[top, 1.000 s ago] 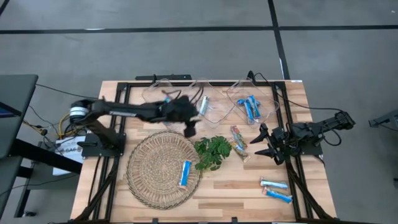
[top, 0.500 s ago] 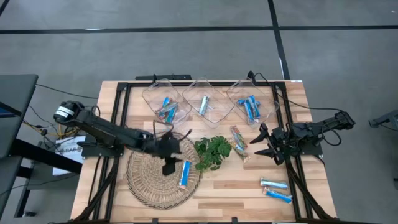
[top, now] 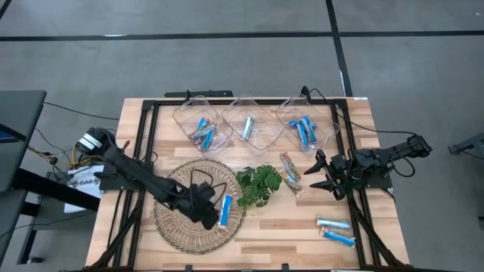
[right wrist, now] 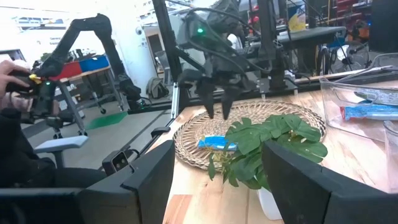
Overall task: Pick and place Granola Bars by type
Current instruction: Put the yellow granola bar into the middle transparent bin
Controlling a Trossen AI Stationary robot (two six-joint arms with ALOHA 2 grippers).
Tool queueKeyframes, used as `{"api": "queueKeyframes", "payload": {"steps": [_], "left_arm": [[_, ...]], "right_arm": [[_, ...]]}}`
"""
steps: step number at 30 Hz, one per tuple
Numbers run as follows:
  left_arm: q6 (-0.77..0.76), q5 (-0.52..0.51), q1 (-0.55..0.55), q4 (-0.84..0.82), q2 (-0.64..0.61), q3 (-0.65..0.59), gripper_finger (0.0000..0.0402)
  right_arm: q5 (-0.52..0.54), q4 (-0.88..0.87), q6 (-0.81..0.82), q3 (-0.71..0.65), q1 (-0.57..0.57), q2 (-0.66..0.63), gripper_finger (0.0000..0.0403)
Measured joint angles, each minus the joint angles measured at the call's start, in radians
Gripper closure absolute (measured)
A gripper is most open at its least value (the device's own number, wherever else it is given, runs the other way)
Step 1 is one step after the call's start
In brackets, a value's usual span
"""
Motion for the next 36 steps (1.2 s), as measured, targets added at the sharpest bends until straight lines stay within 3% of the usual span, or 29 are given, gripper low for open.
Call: {"api": "queueKeyframes", "payload": {"steps": [4, 9, 16, 36], "left_arm": [[0.011, -0.02, -0.004, -0.044, 0.068, 0.107, 0.0245], [0.002, -0.06, -0.003, -0.274, 0.147, 0.258, 0.0245], [-0.043, -0.034, 0.01, -0.413, 0.257, 0.402, 0.0245], [-0.122, 0.045, 0.02, -0.448, 0.358, 0.42, 0.0245]], "right_arm": [[0.0, 0.0, 0.0, 0.0, 0.0, 0.0, 0.0171], [0.0, 0.0, 0.0, 0.0, 0.0, 0.0, 0.0171], [0.0, 0.0, 0.0, 0.0, 0.0, 0.0, 0.0171], [0.0, 0.0, 0.0, 0.0, 0.0, 0.0, 0.0171]]}}
